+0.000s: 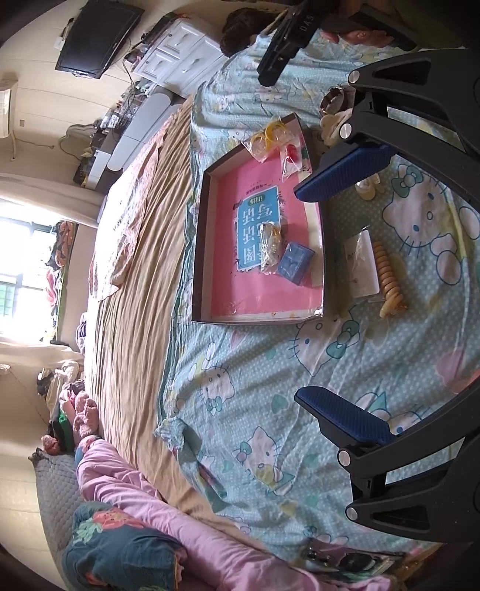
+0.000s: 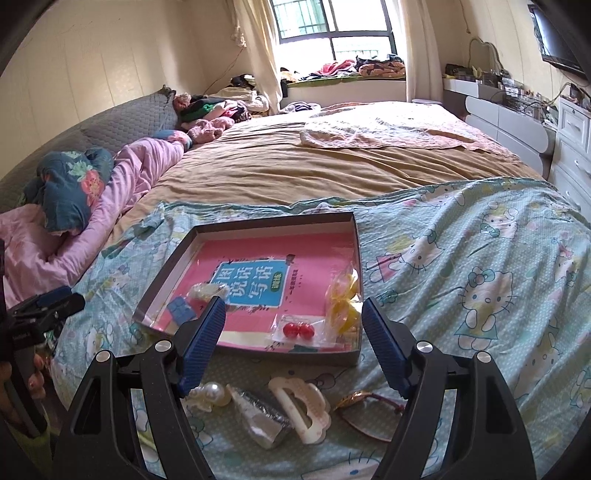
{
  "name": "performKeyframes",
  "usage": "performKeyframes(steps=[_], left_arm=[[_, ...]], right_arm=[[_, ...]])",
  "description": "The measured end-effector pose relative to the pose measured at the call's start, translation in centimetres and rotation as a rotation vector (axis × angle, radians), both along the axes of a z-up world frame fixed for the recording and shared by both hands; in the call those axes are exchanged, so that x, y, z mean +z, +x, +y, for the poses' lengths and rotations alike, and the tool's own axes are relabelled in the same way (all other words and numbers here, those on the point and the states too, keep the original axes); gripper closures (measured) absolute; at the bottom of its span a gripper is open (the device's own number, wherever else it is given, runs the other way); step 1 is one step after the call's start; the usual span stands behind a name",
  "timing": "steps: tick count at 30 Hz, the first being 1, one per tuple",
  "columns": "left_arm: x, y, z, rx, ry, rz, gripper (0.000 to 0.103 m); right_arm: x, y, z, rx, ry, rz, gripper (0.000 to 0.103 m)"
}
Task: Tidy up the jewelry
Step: 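Withdraw both open grippers from the box toward the pearl earrings and claw clip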
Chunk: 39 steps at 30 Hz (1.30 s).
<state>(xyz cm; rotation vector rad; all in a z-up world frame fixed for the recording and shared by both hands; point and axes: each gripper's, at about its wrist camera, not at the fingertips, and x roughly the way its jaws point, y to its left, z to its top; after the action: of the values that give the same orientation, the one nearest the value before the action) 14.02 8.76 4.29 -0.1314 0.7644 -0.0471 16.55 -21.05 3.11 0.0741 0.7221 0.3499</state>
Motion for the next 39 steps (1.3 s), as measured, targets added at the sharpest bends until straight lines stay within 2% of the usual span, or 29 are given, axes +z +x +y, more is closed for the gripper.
performKeyframes(steps=[13,21,39], left_arm=[[0.0,-1.3,-0.1,0.002,-0.016,0.003,0.01],[-0.6,-1.9,-1.4,-0.016,0.003,0.014,0.01],[-3.9,-2.2,-2.8,-0.029,0.04,0.101,0.01]], right_arm=[[0.6,-2.3,1.0,0.055,-0.016,-0.004,0.028],[0.3,-3.7,1.5,0.087,-0.029,-0.005,0.028],[-2.6,-5.9,2.2,0.158,-0.053,0.064,0.028]])
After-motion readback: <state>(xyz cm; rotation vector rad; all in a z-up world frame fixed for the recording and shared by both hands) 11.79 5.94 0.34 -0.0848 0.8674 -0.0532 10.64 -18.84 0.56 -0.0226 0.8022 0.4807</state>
